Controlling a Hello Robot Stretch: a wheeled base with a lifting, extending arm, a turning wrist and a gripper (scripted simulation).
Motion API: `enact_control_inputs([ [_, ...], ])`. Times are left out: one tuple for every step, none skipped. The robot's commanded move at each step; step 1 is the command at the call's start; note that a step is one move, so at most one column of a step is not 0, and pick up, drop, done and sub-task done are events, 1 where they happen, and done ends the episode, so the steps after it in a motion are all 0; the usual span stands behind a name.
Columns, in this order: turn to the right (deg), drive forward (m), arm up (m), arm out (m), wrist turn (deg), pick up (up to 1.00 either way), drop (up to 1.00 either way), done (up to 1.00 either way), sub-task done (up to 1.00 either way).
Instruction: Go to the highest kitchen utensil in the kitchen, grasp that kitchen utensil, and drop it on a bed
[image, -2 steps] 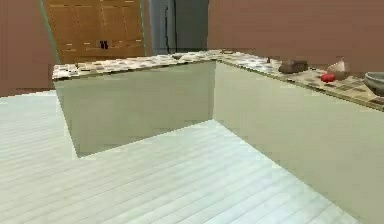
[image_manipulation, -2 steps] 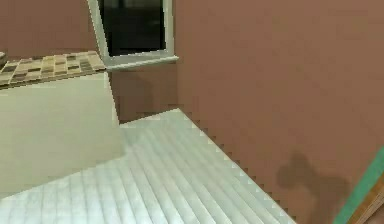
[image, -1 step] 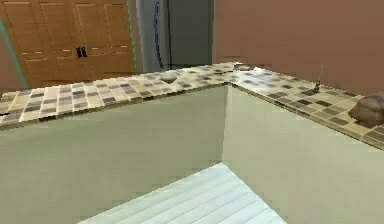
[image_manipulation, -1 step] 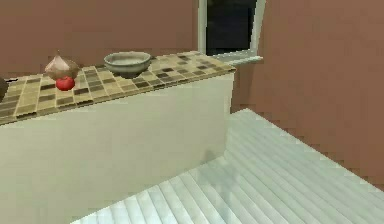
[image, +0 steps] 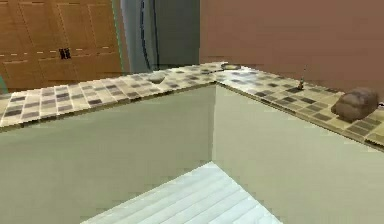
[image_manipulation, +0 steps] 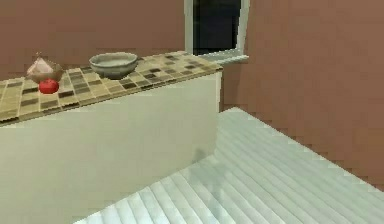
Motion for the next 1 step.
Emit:
enact_control_inputs([
  [0.0, 0.90, 0.00, 0.00, 0.0, 0.00, 0.00, 0.00, 0.00],
])
